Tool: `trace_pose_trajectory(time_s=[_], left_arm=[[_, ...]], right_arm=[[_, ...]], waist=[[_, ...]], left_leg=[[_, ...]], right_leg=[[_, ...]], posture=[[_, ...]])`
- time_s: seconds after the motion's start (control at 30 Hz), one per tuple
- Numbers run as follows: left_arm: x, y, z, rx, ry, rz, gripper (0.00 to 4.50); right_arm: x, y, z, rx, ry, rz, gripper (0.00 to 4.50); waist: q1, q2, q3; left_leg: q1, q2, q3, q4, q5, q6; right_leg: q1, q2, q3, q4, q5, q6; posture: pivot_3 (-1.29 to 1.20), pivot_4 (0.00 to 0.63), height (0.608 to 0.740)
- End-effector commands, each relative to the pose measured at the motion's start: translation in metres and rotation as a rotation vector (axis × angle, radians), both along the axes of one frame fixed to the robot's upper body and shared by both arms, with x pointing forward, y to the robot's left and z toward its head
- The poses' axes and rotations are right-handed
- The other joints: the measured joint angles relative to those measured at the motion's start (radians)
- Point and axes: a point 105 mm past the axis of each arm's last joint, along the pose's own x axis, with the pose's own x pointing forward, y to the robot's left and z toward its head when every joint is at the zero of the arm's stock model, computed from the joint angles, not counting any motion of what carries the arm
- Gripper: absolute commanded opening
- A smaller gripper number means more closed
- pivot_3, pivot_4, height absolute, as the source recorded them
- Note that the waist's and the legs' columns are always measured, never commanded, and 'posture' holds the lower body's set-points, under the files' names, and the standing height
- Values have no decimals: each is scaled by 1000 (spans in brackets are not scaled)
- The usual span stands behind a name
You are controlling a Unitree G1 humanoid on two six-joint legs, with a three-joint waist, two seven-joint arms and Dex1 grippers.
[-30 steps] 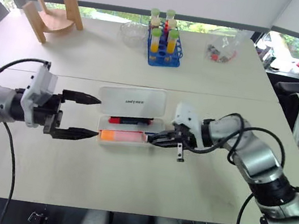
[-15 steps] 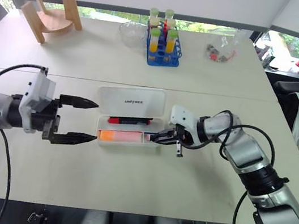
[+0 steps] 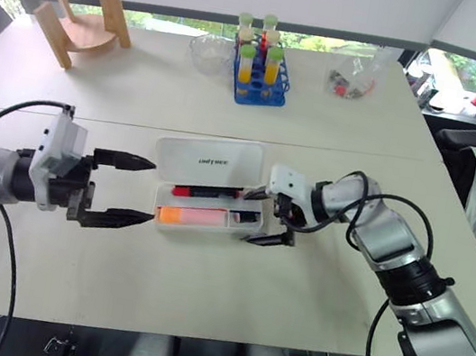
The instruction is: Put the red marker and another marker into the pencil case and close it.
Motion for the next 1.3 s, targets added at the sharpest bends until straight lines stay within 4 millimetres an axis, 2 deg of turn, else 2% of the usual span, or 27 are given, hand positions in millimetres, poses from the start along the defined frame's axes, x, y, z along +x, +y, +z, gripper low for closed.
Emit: trace_pose_trajectory(time_s=[0.03, 0.1, 0.17, 0.33, 0.47, 0.67, 0.83, 0.9, 1.0, 1.1, 1.17, 1.3], left_arm=[[12, 11, 15, -8, -80, 97, 4500], [25, 25, 19, -4, -82, 193, 4500], [32, 38, 21, -19, -14, 253, 4500], [44, 62, 15, 13, -34, 329, 4500], [57, 72, 8, -20, -36, 359, 3225], [98, 82, -1, -40, -88, 450, 128], [128, 63, -19, -35, -89, 444, 57], [139, 40, -29, -40, -73, 401, 57], [144, 18, -35, -50, -61, 334, 57], [128, -3, -32, -109, -6, 166, 57], [112, -7, -29, -124, 53, 78, 57], [82, -12, -39, -48, 140, -34, 57]], right_arm=[[-7, 4, 52, 145, -58, 16, 4463], [-12, 3, 72, 233, -43, -11, 4463], [-15, -2, 88, 290, -44, -46, 4463], [-17, -13, 91, 309, -61, -135, 4463], [-17, -21, 90, 307, -68, -190, 4500], [-22, -33, 92, 305, -85, -246, 4500], [-26, -38, 95, 309, -92, -272, 4500], [-26, -40, 95, 308, -101, -291, 4500], [-26, -42, 95, 306, -106, -310, 4500], [-26, -45, 93, 299, -104, -325, 4500], [-26, -47, 91, 296, -101, -335, 4500], [-27, -47, 89, 293, -97, -341, 4500]], waist=[[0, 0, 0], [1, 0, 0], [0, 0, 0], [0, 0, 0], [0, 0, 0], [7, 0, 0], [7, -1, -1], [6, -1, -1], [4, -1, -1], [-3, -1, -1], [-5, -1, -1], [-10, -1, -1]], left_leg=[[0, 0, 0, 0, 0, 0], [0, 0, 0, 0, 0, 0], [0, 0, -1, 0, 0, 0], [0, 0, -1, -1, 0, 0], [0, 0, 0, -1, 0, 0], [-1, -1, 0, 0, 0, 0], [-1, -1, 0, 0, 0, 0], [-2, -1, 0, 1, 0, 0], [-2, -1, 0, 1, 0, 0], [-5, -1, 0, 1, 0, 0], [-9, -1, -1, 1, 0, 0], [-12, 0, -1, 2, 0, 0]], right_leg=[[0, 0, 0, 0, 0, 0], [0, 0, 0, 0, 0, 0], [0, 0, 0, 0, 0, 0], [0, 0, -1, 0, 0, 0], [0, 0, 0, -1, 0, 0], [0, -1, -1, 0, 0, 0], [0, -1, -1, 0, 0, 0], [-1, -1, -1, 0, 0, 0], [-1, -1, -1, 0, 0, 0], [-4, 0, -1, 0, 0, 0], [-9, 0, -1, 1, 0, 0], [-13, 0, 0, 3, 0, 0]], posture=[[0, 150, 740], [0, 150, 740], [0, 150, 740], [0, 150, 740], [0, 150, 740], [0, 150, 740], [0, 150, 740], [0, 150, 740], [0, 150, 740], [0, 150, 740], [0, 150, 740], [0, 150, 740]])
